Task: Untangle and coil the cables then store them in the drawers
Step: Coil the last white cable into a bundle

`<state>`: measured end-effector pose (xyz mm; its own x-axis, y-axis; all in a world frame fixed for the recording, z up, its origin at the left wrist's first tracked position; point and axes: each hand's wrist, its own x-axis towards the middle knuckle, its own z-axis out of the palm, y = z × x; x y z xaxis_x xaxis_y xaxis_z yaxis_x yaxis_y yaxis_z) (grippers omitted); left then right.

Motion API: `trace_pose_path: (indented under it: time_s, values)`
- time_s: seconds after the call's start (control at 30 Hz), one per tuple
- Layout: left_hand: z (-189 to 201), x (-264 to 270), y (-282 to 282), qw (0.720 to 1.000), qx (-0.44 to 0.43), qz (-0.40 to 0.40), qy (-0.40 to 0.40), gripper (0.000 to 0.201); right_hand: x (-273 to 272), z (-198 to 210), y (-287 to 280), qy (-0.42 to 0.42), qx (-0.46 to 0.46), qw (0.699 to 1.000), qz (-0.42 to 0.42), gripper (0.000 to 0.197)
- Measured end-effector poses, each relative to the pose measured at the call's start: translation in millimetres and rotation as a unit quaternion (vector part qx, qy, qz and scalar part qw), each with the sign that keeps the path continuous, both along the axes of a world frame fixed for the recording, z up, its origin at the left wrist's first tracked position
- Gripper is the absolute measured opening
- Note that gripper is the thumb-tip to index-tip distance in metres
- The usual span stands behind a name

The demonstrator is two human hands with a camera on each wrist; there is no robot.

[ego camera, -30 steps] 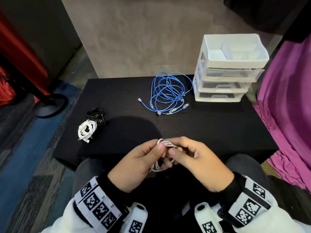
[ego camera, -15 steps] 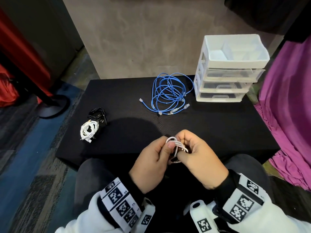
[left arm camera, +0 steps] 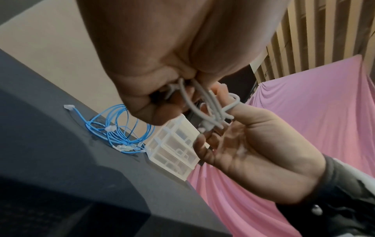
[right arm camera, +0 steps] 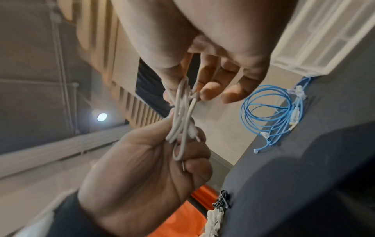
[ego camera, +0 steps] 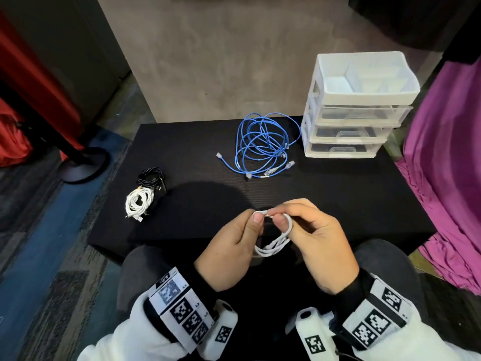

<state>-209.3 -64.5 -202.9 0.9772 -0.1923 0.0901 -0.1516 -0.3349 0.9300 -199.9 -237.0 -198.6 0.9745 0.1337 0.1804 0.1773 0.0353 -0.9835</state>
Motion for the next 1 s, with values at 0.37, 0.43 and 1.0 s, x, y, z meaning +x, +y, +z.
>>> trace_pose_path:
  time_s: [0.37,0.43,1.0]
  values:
    - [-10,11,17,0.958,0.277,-0.031,-0.065,0.040,2,-6,-14,0.109,0.091,0.987,0.071,0.014]
    - [-10,11,16,0.939,0.338,-0.018,-0.064,0.035,0,-9,-16,0.130,0.098,0.983,0.085,0.014]
    - [-5,7,24,0.963,0.258,-0.081,0.011,0.033,28,-1,-45,0.243,0.193,0.944,0.116,0.045]
